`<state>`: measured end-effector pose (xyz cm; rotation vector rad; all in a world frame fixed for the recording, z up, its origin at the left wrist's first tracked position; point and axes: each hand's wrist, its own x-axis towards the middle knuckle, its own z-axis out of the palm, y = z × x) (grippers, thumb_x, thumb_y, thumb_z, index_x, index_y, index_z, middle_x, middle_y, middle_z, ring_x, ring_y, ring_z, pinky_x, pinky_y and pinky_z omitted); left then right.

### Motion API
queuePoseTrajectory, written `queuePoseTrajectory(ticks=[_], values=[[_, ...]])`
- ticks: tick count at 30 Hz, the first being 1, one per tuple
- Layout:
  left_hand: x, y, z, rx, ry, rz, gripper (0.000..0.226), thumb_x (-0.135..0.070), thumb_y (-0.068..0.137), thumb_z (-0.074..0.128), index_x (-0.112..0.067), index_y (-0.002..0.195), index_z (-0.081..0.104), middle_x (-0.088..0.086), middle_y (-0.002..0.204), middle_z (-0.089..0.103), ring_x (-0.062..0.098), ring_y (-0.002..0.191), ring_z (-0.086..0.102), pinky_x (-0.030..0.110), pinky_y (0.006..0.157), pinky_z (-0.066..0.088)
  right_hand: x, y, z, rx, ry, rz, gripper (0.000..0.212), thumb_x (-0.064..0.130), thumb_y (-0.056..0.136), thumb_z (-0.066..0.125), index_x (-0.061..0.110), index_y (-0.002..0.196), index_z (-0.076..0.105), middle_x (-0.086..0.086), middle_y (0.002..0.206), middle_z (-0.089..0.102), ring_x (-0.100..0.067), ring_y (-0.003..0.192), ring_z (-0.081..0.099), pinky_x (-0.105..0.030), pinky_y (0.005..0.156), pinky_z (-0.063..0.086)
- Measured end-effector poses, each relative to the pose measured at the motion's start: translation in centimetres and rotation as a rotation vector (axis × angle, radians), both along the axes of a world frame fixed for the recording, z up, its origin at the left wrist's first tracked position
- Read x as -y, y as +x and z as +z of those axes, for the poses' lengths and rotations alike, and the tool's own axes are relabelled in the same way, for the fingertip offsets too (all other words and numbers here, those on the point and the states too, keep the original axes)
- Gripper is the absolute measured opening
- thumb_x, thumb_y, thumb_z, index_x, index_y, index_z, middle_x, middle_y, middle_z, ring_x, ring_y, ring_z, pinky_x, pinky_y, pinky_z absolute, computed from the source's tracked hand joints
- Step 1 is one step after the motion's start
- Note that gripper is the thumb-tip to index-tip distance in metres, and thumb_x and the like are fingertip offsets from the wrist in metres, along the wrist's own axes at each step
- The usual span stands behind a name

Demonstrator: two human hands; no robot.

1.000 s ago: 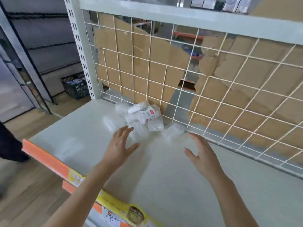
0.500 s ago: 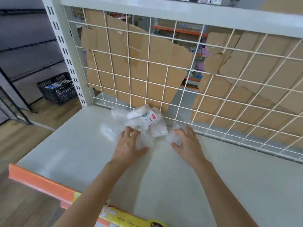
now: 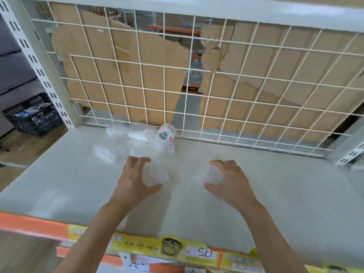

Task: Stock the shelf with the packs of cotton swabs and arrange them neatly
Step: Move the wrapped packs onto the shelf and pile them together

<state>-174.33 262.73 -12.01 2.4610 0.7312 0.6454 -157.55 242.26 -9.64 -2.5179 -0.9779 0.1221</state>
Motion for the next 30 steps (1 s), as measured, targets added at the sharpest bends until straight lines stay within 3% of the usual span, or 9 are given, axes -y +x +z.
queuePoseTrajectory(ticks=[4,8,11,14,16,19,22,25,30], values=[[3.0,-0.7,1.3,0.084,0.028,0.0,0.076,-0.024,0.057,0.089,-0.012,0.124,0.055,0.004,0.114,0.041,0.033,0.093,0.056,0.033,0.075,0.046,5.9,-0.6,0.1,0.015,0.191,-0.077,0.064,0.035,0.068,0.08,0.029,0.126,0.054,-0.003,0.123,0.047,-0.024,0.11,0.052,-0.031,0.094,0.041],[7.2,-0.5,2.7,0.14,0.043,-0.032,0.076,-0.019,0.056,0.09,-0.01,0.123,0.056,0.01,0.116,0.044,0.033,0.104,0.055,0.04,0.082,0.049,12.7,-1.2,0.2,0.092,0.308,-0.166,0.065,0.029,0.063,0.085,0.025,0.122,0.059,-0.005,0.119,0.051,-0.026,0.103,0.057,-0.036,0.084,0.049],[11.4,0.5,3.3,0.155,0.049,-0.082,0.077,-0.018,0.053,0.091,-0.008,0.121,0.057,0.013,0.114,0.045,0.033,0.102,0.054,0.041,0.082,0.049,18.8,-1.7,0.5,0.159,0.341,-0.227,0.066,0.028,0.061,0.087,0.023,0.12,0.06,-0.004,0.113,0.052,-0.027,0.095,0.059,-0.034,0.08,0.048],[16.7,1.6,4.1,0.165,0.018,-0.166,0.079,-0.038,0.055,0.086,-0.011,0.123,0.057,0.004,0.112,0.043,0.02,0.098,0.052,0.034,0.081,0.047,25.2,-2.3,1.0,0.19,0.39,-0.295,0.064,0.039,0.06,0.081,0.031,0.119,0.057,0.0,0.109,0.051,-0.023,0.09,0.058,-0.029,0.075,0.048],[20.3,2.6,4.5,0.19,-0.004,-0.245,0.084,-0.058,0.053,0.066,-0.015,0.124,0.056,-0.003,0.111,0.038,0.007,0.096,0.045,0.028,0.083,0.042,29.2,-3.0,1.2,0.238,0.397,-0.34,0.063,0.044,0.059,0.074,0.035,0.117,0.05,-0.001,0.108,0.052,-0.022,0.087,0.058,-0.025,0.07,0.044],[25.3,4.0,4.5,0.197,-0.101,-0.334,0.085,-0.063,0.05,0.057,-0.024,0.125,0.053,-0.009,0.11,0.034,-0.004,0.094,0.039,0.015,0.085,0.033,34.9,-4.5,1.4,0.232,0.412,-0.421,0.064,0.048,0.059,0.07,0.041,0.117,0.044,0.007,0.111,0.046,-0.016,0.09,0.054,-0.026,0.068,0.041],[30.2,5.1,4.0,0.225,-0.112,-0.46,0.083,-0.061,0.053,0.059,-0.02,0.124,0.053,-0.01,0.104,0.032,-0.001,0.091,0.04,0.004,0.082,0.028,40.7,-6.2,1.2,0.246,0.412,-0.502,0.064,0.059,0.059,0.059,0.043,0.119,0.043,0.012,0.111,0.043,-0.008,0.092,0.049,-0.024,0.071,0.041],[34.9,6.3,3.6,0.242,-0.119,-0.564,0.081,-0.058,0.055,0.061,-0.015,0.123,0.055,-0.008,0.102,0.035,0.004,0.093,0.043,0.007,0.084,0.03,46.4,-8.0,1.3,0.258,0.366,-0.617,0.068,0.061,0.059,0.06,0.038,0.122,0.049,0.01,0.115,0.047,-0.011,0.088,0.052,-0.023,0.069,0.04],[41.4,8.6,4.0,0.241,-0.102,-0.705,0.081,-0.058,0.055,0.06,-0.015,0.123,0.054,-0.01,0.107,0.034,0.012,0.098,0.047,0.022,0.085,0.036,53.4,-10.6,1.9,0.311,0.318,-0.766,0.065,0.045,0.063,0.078,0.029,0.122,0.055,0.008,0.114,0.048,-0.02,0.092,0.058,-0.028,0.067,0.044]])
